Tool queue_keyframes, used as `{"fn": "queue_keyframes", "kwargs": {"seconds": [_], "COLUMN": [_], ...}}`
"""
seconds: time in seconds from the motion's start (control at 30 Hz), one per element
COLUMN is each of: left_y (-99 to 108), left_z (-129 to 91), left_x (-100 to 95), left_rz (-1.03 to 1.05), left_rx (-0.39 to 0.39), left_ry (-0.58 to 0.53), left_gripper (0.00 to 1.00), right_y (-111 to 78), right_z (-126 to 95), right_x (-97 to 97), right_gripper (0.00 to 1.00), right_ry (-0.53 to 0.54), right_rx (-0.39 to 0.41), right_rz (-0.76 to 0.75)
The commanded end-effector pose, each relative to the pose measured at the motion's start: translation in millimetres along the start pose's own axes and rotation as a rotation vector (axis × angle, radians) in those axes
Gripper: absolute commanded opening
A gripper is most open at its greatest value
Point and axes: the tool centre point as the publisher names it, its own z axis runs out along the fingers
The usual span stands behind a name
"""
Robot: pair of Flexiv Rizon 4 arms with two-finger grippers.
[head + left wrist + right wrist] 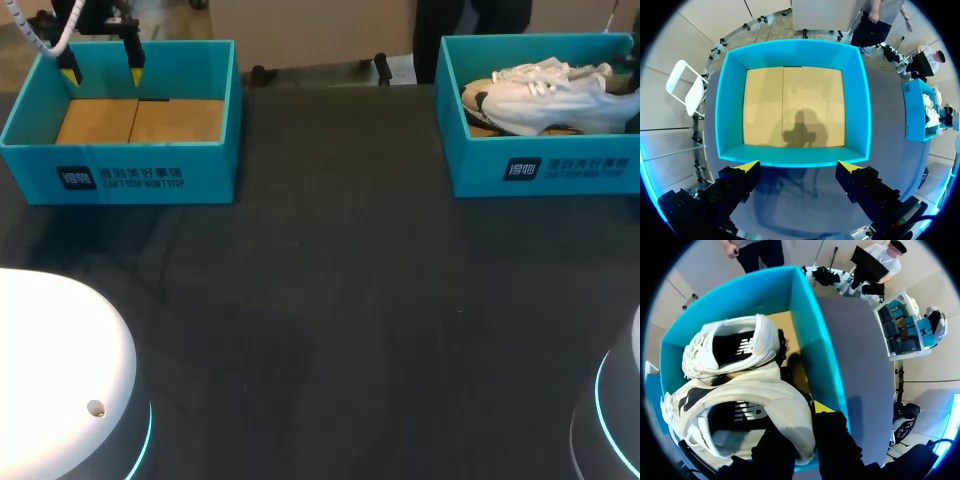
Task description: Take the shoe out of the shoebox, open the shoe tongue, remove and reinsert the insole, then place the shoe into the shoebox
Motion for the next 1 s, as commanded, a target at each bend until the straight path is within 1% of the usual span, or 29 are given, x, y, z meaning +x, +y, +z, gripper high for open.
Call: {"fn": "queue_keyframes", "kwargs": {"seconds": [0.03, 0.2, 0.4, 0.5, 0.67, 0.83, 0.9, 1.0], "left_y": [0.5, 0.5, 0.5, 0.5, 0.5, 0.5, 0.5, 0.5], "left_z": [0.5, 0.5, 0.5, 0.5, 0.5, 0.5, 0.5, 0.5], "left_x": [-0.3, -0.3, -0.3, -0.3, -0.3, -0.3, -0.3, -0.3], "left_rz": [0.0, 0.0, 0.0, 0.0, 0.0, 0.0, 0.0, 0.0], "left_rx": [0.001, 0.001, 0.001, 0.001, 0.001, 0.001, 0.001, 0.001], "left_ry": [0.001, 0.001, 0.001, 0.001, 0.001, 0.001, 0.001, 0.001], "left_gripper": [1.0, 1.0, 1.0, 1.0, 1.0, 1.0, 1.0, 1.0], "right_y": [-9.5, -11.2, -19.4, -26.7, -53.3, -84.1, -100.3, -120.2], "right_z": [-34.1, -60.0, -96.4, -117.1, -150.7, -176.3, -186.0, -194.6], "right_x": [-7.7, -14.4, -18.4, -22.2, -24.5, -17.2, -8.6, 6.1], "right_gripper": [0.0, 0.0, 0.0, 0.0, 0.0, 0.0, 0.0, 0.0], "right_ry": [-0.024, -0.049, -0.066, -0.079, -0.086, -0.101, -0.1, -0.111], "right_rx": [-0.031, -0.042, -0.054, -0.067, -0.105, -0.143, -0.159, -0.173], "right_rz": [0.015, 0.037, 0.068, 0.098, 0.118, 0.133, 0.132, 0.117]}}
